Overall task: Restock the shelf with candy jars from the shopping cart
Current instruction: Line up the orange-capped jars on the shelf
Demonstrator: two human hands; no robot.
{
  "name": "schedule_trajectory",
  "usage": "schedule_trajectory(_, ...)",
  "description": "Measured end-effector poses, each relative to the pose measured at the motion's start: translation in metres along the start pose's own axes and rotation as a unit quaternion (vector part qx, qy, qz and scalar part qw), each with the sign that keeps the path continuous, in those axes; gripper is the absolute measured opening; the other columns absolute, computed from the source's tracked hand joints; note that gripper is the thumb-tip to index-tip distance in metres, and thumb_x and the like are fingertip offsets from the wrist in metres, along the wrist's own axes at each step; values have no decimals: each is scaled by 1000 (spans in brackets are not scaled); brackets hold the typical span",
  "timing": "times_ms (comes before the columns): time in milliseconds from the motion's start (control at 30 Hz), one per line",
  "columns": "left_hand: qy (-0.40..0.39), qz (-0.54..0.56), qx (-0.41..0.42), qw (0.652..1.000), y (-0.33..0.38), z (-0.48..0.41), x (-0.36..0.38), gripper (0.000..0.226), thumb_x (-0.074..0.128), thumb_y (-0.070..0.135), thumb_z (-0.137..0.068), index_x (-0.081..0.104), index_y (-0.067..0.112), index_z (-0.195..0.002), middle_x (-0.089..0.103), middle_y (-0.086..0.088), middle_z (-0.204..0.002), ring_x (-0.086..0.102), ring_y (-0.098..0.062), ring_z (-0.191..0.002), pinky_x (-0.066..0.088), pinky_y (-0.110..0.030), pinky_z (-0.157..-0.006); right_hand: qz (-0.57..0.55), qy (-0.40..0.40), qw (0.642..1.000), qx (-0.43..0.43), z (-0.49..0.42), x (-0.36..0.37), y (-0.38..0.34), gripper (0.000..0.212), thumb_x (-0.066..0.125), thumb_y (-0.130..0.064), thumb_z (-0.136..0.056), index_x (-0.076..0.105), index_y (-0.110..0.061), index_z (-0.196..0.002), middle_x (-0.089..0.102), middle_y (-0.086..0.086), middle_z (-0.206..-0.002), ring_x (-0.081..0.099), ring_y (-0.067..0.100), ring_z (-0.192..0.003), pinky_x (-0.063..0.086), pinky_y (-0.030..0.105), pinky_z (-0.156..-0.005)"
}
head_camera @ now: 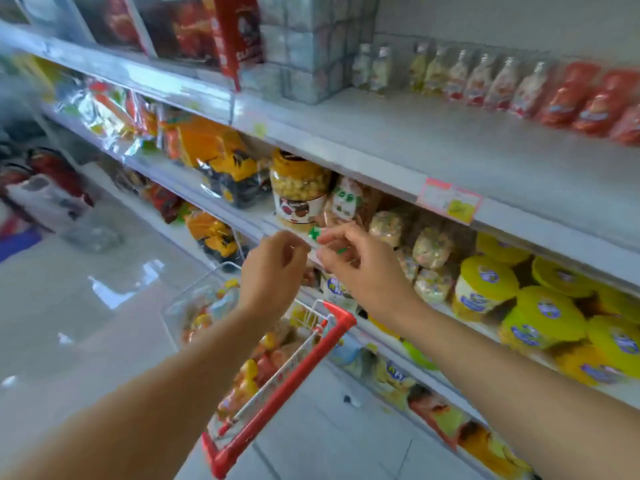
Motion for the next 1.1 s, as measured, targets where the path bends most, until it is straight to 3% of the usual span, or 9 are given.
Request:
schedule_trajectory(100, -64, -54, -106, 991, -108, -2, -19, 12, 59, 15, -87, 68, 23, -83, 58, 4, -66, 60, -25, -71, 42, -30, -63, 29, -128, 990, 52, -12, 92, 33, 19, 64, -21, -91, 64, -13, -107, 62, -4, -92, 61, 15, -83, 50, 26, -76)
schedule_trajectory(200, -95, -59, -173, 979, -203, 1, -28, 11, 62, 19, -77, 63, 28, -70, 64, -9, -73, 64, -36, -79, 51, -40, -72, 86, -213, 965, 124, -19, 164, 78, 23, 66, -24, -89, 61, -15, -110, 62, 1, -101, 61, 19, -90, 51, 37, -87)
schedule_trajectory(267, -120, -89, -209, 967, -249, 4, -29, 10, 61, 20, -78, 69, 20, -82, 69, -14, -89, 65, -36, -89, 52, -40, -79, 114, -236, 950, 172, -22, 201, 109, 26, 66, -26, -88, 60, -16, -110, 62, 2, -103, 62, 21, -95, 50, 38, -88)
schedule_trajectory(367, -165, -127, -190, 959, -291, 2, -23, 16, 58, 8, -86, 69, 8, -98, 66, -12, -104, 62, -34, -98, 50, -39, -82, 148, -237, 930, 236, -25, 235, 148, 34, 62, -28, -92, 53, -16, -122, 56, 0, -106, 56, 18, -98, 44, 28, -82)
schedule_trajectory(500, -230, -158, -114, 953, -323, -15, -1, 26, 57, 11, -85, 68, 14, -108, 65, -6, -111, 59, -28, -105, 48, -36, -83, 197, -192, 912, 303, -34, 257, 190, 45, 58, -28, -95, 43, -14, -135, 51, 7, -132, 52, 24, -117, 40, 31, -90)
schedule_trajectory(667, -268, -178, -56, 945, -334, -36, 28, 41, 50, 22, -95, 48, 22, -136, 53, -2, -133, 46, -23, -122, 39, -33, -95, 244, -201, 875, 367, -32, 282, 220, 44, 61, -27, -93, 44, -6, -128, 53, 14, -125, 52, 31, -114, 40, 31, -83)
schedule_trajectory(867, -338, -192, 12, 921, -334, -52, 62, 48, 36, 25, -103, 29, 14, -149, 44, -4, -146, 34, -23, -136, 27, -31, -109, 249, -148, 877, 383, -28, 290, 237, 42, 73, -21, -83, 49, -8, -115, 55, 11, -122, 55, 28, -111, 45, 33, -89)
schedule_trajectory(967, -342, -254, -4, 905, -334, -58, 74, 46, 35, 22, -103, 30, 8, -146, 52, -12, -132, 40, -28, -126, 31, -33, -104, 210, -146, 886, 388, -28, 282, 237, 41, 76, -22, -79, 52, -15, -112, 58, 7, -119, 57, 24, -108, 46, 31, -87)
schedule_trajectory(1100, -369, -302, -23, 879, -327, -64, 80, 39, 46, 32, -98, 46, 5, -126, 45, -14, -126, 39, -31, -120, 33, -36, -102, 186, -150, 902, 361, -24, 274, 233, 44, 75, -29, -79, 61, -13, -117, 61, 6, -120, 59, 22, -106, 48, 32, -88)
Point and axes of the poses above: each hand's wrist, its own z-axis away from the middle knuckle, its own x-axis out of the palm, y = z × x, the point moved 3 cm from there along -z, towards the middle knuckle
